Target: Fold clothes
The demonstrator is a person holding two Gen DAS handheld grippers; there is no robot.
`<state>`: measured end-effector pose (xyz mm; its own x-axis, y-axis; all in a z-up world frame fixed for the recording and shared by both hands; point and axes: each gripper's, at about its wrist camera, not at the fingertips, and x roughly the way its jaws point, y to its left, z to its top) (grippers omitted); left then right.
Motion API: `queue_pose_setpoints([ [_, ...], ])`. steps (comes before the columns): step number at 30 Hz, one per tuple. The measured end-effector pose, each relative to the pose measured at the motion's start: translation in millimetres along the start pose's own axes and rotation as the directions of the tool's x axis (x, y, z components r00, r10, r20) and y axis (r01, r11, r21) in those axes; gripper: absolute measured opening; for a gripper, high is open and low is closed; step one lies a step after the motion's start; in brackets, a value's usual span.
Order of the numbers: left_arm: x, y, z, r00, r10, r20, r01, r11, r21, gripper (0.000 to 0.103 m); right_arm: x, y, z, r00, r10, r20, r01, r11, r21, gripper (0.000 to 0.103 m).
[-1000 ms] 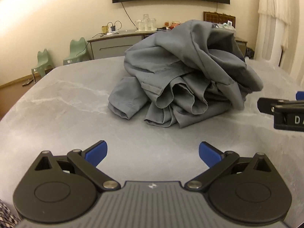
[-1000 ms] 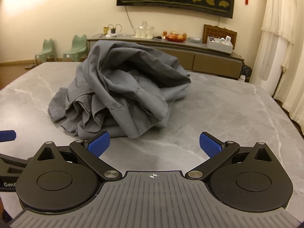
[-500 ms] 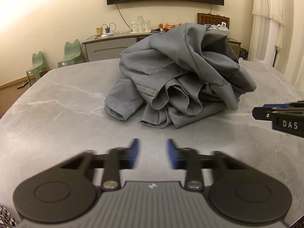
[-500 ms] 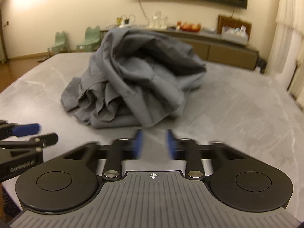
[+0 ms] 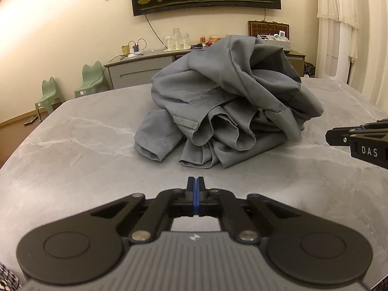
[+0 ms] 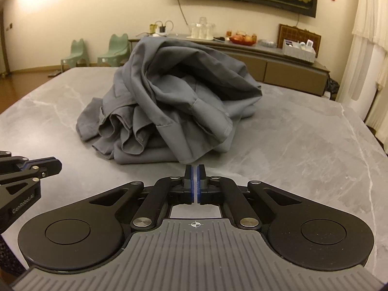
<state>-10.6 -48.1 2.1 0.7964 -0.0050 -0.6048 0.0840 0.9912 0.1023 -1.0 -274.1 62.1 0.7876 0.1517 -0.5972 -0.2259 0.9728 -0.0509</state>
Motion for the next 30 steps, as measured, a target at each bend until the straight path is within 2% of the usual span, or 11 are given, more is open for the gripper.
queue_pose_setpoints([
  [9,0,3,0,1.000,0.007,-0.009,-0.007,1.000,-0.022,0.001,-1,-2,0,1.000,-0.006,0.001,0.006,1.000,0.007,0.000],
  [10,1,4,0,1.000,0.003,-0.013,-0.004,1.000,-0.031,0.004,-1,-2,0,1.000,-0.010,-0.001,0.010,1.000,0.010,0.000],
  [11,2,6,0,1.000,-0.005,-0.019,0.004,0.999,-0.042,0.013,0,-3,0,1.000,-0.016,-0.003,0.016,1.000,0.015,0.005],
  [12,2,7,1,1.000,-0.008,-0.023,0.007,0.999,-0.051,0.021,0,-4,0,1.000,-0.023,-0.005,0.023,0.999,0.024,0.016],
  [13,3,8,1,1.000,-0.007,-0.028,0.006,0.998,-0.059,0.048,1,-5,0,1.000,-0.028,-0.007,0.029,0.999,0.036,0.023],
  [14,2,9,1,1.000,-0.003,-0.024,0.002,0.998,-0.064,0.072,2,-7,0,0.999,-0.034,-0.008,0.034,0.998,0.046,0.044],
  [15,1,9,0,1.000,0.004,-0.010,-0.004,0.998,-0.061,0.077,2,-8,0,0.999,-0.037,-0.006,0.038,0.998,0.052,0.054],
  [20,0,5,1,1.000,0.023,-0.009,-0.023,0.999,-0.049,0.094,3,-11,0,0.999,-0.052,-0.001,0.052,0.997,0.062,0.060],
  [24,2,6,2,0.999,0.027,-0.023,-0.028,0.998,-0.052,0.097,1,-10,0,0.998,-0.064,0.010,0.063,0.996,0.055,0.075],
  [30,2,11,20,0.999,0.032,-0.023,-0.033,0.999,-0.040,0.099,2,-11,1,0.997,-0.076,0.016,0.075,0.996,0.050,0.078],
])
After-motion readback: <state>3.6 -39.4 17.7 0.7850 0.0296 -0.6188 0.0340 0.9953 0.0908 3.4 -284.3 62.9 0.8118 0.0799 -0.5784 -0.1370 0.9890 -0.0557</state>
